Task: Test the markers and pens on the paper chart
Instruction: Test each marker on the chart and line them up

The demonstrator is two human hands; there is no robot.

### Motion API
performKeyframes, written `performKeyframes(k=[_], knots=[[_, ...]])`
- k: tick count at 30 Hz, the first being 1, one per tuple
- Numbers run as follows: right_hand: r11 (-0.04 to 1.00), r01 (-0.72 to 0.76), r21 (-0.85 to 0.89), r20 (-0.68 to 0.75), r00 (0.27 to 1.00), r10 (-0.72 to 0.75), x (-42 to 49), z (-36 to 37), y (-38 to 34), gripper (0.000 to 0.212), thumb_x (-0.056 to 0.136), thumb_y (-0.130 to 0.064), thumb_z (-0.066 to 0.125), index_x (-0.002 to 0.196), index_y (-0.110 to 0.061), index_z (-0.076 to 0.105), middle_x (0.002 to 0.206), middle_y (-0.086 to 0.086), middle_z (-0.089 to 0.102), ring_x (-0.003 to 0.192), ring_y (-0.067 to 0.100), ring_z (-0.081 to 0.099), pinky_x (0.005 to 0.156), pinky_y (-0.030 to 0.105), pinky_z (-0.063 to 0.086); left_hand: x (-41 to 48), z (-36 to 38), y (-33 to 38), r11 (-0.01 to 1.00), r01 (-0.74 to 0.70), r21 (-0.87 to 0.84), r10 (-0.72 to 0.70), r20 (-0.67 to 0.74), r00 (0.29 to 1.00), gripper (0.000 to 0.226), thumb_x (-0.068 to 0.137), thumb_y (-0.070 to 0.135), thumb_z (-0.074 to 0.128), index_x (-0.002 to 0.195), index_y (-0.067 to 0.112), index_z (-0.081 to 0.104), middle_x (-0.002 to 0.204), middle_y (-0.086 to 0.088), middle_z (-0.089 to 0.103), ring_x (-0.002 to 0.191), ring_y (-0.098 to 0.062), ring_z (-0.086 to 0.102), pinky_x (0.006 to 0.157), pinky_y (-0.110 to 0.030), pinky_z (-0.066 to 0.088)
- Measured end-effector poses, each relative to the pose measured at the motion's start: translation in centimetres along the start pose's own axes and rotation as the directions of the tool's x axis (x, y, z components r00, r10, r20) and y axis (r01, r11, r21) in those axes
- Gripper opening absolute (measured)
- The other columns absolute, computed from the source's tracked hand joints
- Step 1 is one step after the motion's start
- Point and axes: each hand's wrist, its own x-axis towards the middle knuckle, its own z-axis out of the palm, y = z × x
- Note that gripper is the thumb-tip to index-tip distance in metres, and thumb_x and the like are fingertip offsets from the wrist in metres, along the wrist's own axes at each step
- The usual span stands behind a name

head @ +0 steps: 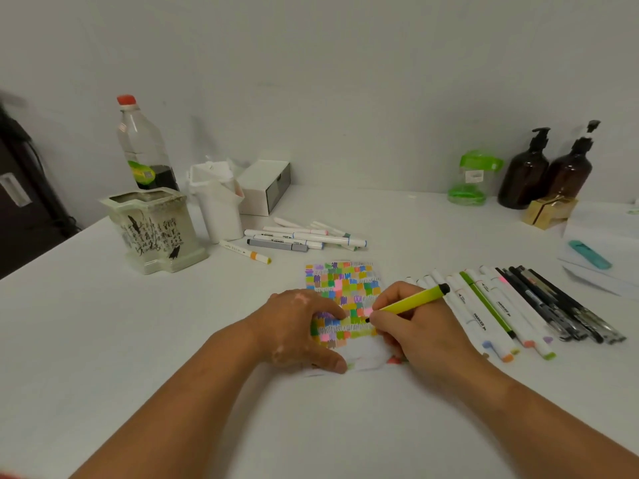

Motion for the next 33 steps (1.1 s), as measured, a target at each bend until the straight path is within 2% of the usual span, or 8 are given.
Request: performKeyframes(k=[5,8,10,13,17,24,28,33], knots=[[1.0,0.03,-0.008,0.151,0.988,-0.029,-3.6,0.2,-0.5,0.016,0.083,-0.015,0.077,0.074,-0.026,0.071,0.06,0.002,0.068,0.048,0.012,0.062,0.048,0.024,0.051,-5.1,2.1,-0.5,0.996,-0.067,0.062,0.071,-0.071,0.995,0.086,0.065,0.09,0.055,0.139,0.047,0.046,0.128,0.017,0.052,0.117,-0.009,0.046,0.101,-0.03,0.04],[1.0,0.019,-0.007,0.211,0.977,-0.017,-5.7,1.2,0.0,0.01,0.082,-0.016,0.075,0.076,-0.023,0.072,0.063,0.005,0.071,0.05,0.016,0.064,0.049,0.022,0.05,-7.7,3.5,-0.2,0.992,-0.091,0.087,0.102,-0.141,0.985,0.084,0.068,0.093,0.045,0.138,0.047,0.048,0.122,0.018,0.052,0.111,-0.005,0.045,0.097,-0.026,0.038],[0.999,0.023,-0.024,0.209,0.978,-0.017,-6.3,1.8,0.3,0.007,0.081,-0.015,0.071,0.077,-0.021,0.072,0.065,0.008,0.071,0.051,0.02,0.065,0.05,0.024,0.052,-8.7,4.0,-0.1,0.993,-0.09,0.078,0.103,-0.186,0.977,0.08,0.07,0.092,0.045,0.135,0.045,0.053,0.122,0.018,0.055,0.109,-0.003,0.045,0.096,-0.024,0.039],[0.994,0.037,-0.104,0.167,0.986,-0.019,-6.4,2.4,0.7,0.005,0.078,-0.019,0.069,0.075,-0.022,0.072,0.063,0.007,0.071,0.053,0.027,0.065,0.05,0.029,0.053,-9.1,4.1,-0.1,0.994,-0.087,0.069,0.1,-0.204,0.974,0.077,0.07,0.091,0.047,0.131,0.044,0.056,0.123,0.017,0.058,0.111,-0.004,0.047,0.098,-0.028,0.041],[0.988,0.038,-0.151,0.126,0.992,-0.019,-6.3,2.7,0.8,0.004,0.077,-0.023,0.07,0.076,-0.024,0.073,0.061,0.003,0.07,0.049,0.016,0.061,0.048,0.03,0.051,-9.2,4.2,-0.1,0.996,-0.079,0.04,0.086,-0.234,0.969,0.075,0.068,0.09,0.052,0.128,0.045,0.058,0.124,0.017,0.058,0.111,-0.003,0.047,0.096,-0.028,0.04],[0.978,0.073,-0.196,0.152,0.987,-0.043,-6.3,2.7,0.9,0.008,0.079,-0.022,0.071,0.074,-0.027,0.072,0.06,-0.005,0.068,0.05,0.003,0.058,0.048,0.017,0.045,-9.3,4.2,0.0,0.997,-0.077,0.015,0.079,-0.248,0.966,0.078,0.065,0.091,0.05,0.127,0.044,0.06,0.127,0.017,0.058,0.107,0.0,0.042,0.095,-0.025,0.037],[0.983,0.056,-0.173,0.135,0.99,-0.033,-6.2,2.7,1.1,0.008,0.081,-0.021,0.07,0.075,-0.025,0.071,0.059,0.001,0.069,0.049,0.008,0.06,0.049,0.023,0.049,-9.3,4.1,0.2,0.997,-0.074,0.002,0.072,-0.244,0.967,0.076,0.065,0.089,0.053,0.125,0.043,0.062,0.125,0.017,0.059,0.108,-0.001,0.046,0.098,-0.029,0.041],[0.976,0.066,-0.208,0.122,0.992,-0.041,-6.2,2.8,1.2,0.008,0.08,-0.022,0.072,0.073,-0.025,0.071,0.06,-0.009,0.068,0.05,0.002,0.059,0.047,0.015,0.043,-9.3,4.0,0.2,0.997,-0.071,0.004,0.07,-0.228,0.971,0.078,0.064,0.09,0.051,0.126,0.043,0.061,0.125,0.018,0.058,0.112,-0.003,0.049,0.1,-0.032,0.042]])
